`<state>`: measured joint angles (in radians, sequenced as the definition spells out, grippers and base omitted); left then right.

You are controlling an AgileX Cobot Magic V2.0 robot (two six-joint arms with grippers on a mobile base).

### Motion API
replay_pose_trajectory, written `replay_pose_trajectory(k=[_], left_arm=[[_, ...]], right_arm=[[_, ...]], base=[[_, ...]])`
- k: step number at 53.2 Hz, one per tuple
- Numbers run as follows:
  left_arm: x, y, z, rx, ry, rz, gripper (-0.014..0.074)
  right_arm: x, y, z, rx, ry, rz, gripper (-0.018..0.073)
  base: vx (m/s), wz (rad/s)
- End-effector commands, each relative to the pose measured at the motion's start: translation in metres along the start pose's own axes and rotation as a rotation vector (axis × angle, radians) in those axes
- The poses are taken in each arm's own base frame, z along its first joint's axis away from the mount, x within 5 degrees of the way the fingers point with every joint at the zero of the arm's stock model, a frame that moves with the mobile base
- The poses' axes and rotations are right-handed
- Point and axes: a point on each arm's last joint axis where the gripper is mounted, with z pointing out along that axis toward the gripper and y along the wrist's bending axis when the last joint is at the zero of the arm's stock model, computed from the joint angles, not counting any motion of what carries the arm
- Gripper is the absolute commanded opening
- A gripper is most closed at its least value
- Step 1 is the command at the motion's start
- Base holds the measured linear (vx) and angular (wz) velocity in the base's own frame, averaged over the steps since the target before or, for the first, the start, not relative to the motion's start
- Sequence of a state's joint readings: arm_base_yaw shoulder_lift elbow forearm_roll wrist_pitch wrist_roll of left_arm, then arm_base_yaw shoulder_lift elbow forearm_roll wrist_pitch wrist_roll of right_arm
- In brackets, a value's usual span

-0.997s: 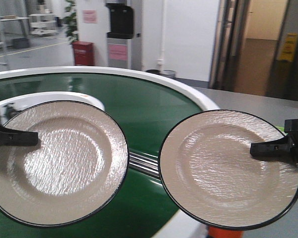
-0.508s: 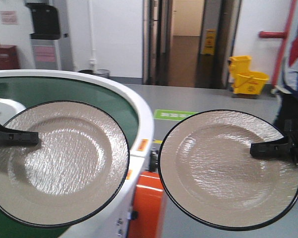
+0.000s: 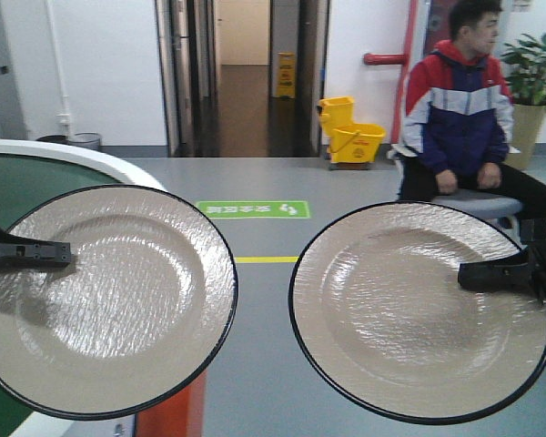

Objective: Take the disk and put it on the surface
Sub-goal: 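Hold both plates upright while the base drives to the steel table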

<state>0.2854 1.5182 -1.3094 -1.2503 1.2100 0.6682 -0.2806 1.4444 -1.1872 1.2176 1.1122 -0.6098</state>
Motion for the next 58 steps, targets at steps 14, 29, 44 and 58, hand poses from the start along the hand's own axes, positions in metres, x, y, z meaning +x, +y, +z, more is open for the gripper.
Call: replay_pose_trajectory(k=[14, 29, 44, 58], left_arm=[[-0.0097, -0.0354, -0.0116, 0.135, -0.094, 0.011, -0.0008], [-0.0097, -0.0354, -0.0116, 0.135, -0.094, 0.011, -0.0008], [-0.0097, -0.0354, -0.0116, 0.135, -0.094, 0.011, -0.0008], [-0.0097, -0.0355, -0.0116, 0.135, -0.095, 0.010, -0.0008]], right_arm=[[-0.0090, 0.0285, -0.0136, -0.114, -0.095, -0.004, -0.0009], [-0.0090, 0.0285, -0.0136, -0.114, -0.095, -0.004, -0.0009], [-0.0088, 0.0287, -0.0136, -0.116, -0.093, -0.004, -0.0009], [-0.0087, 0.0287, -0.0136, -0.116, -0.092, -0.005, -0.0009]], base=[[0.07, -0.38], [0.16, -0.53], [0.22, -0.46], [0.29, -0.25]])
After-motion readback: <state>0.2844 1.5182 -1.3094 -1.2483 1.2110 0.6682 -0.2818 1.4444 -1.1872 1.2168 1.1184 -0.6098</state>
